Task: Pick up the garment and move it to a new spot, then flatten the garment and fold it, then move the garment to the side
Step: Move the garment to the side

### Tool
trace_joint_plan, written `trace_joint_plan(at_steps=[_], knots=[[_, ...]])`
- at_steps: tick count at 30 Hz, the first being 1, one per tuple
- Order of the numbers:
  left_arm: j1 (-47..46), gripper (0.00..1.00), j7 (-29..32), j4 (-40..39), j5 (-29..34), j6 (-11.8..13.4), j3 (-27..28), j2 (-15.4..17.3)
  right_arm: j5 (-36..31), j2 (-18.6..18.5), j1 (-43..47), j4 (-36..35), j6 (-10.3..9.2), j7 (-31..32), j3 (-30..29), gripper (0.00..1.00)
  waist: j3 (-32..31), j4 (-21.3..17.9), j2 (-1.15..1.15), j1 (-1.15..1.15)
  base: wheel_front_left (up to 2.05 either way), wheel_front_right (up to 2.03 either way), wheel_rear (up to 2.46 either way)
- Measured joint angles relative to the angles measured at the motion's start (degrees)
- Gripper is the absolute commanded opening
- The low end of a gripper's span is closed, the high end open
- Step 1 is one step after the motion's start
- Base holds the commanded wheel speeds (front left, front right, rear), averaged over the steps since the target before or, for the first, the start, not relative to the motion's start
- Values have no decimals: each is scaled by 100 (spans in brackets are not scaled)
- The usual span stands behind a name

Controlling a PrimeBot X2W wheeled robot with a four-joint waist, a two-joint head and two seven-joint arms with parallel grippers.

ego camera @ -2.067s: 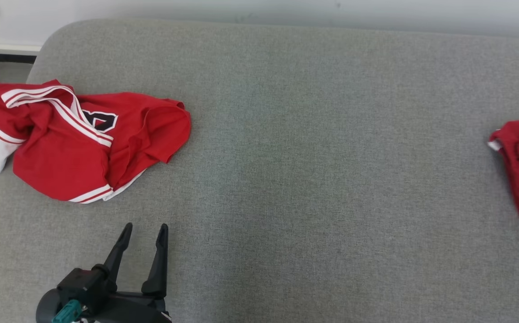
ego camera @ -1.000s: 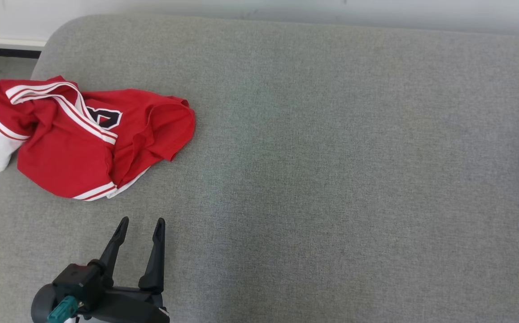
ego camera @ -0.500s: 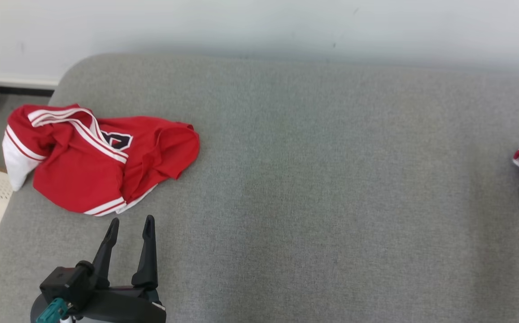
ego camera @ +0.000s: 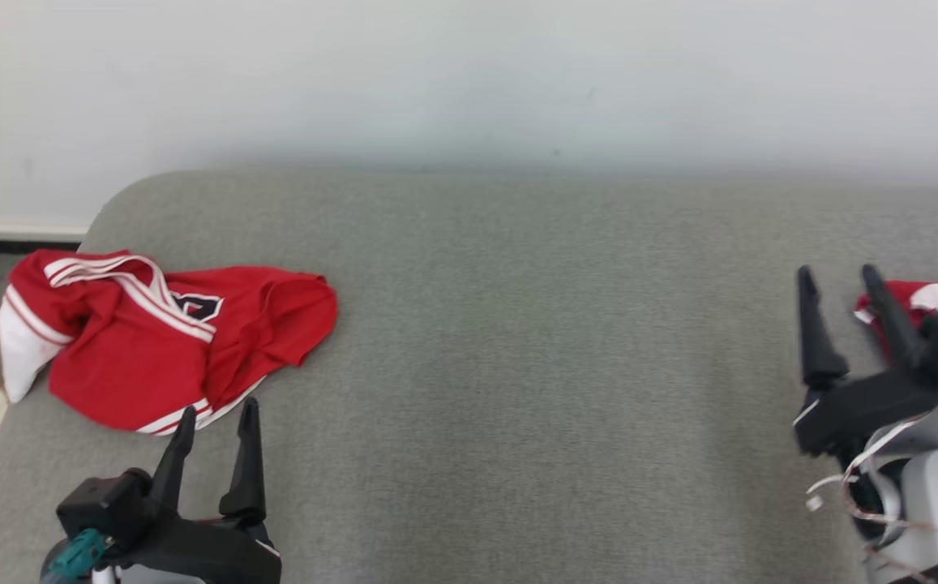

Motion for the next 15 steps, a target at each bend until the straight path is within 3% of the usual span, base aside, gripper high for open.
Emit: trace_joint_plan(at_steps=[15], knots=[[-122, 100, 283, 458, -238, 10, 140, 134, 41, 241, 1060, -550, 0, -36, 545, 100, -352, -492, 0, 0, 0, 0, 0]])
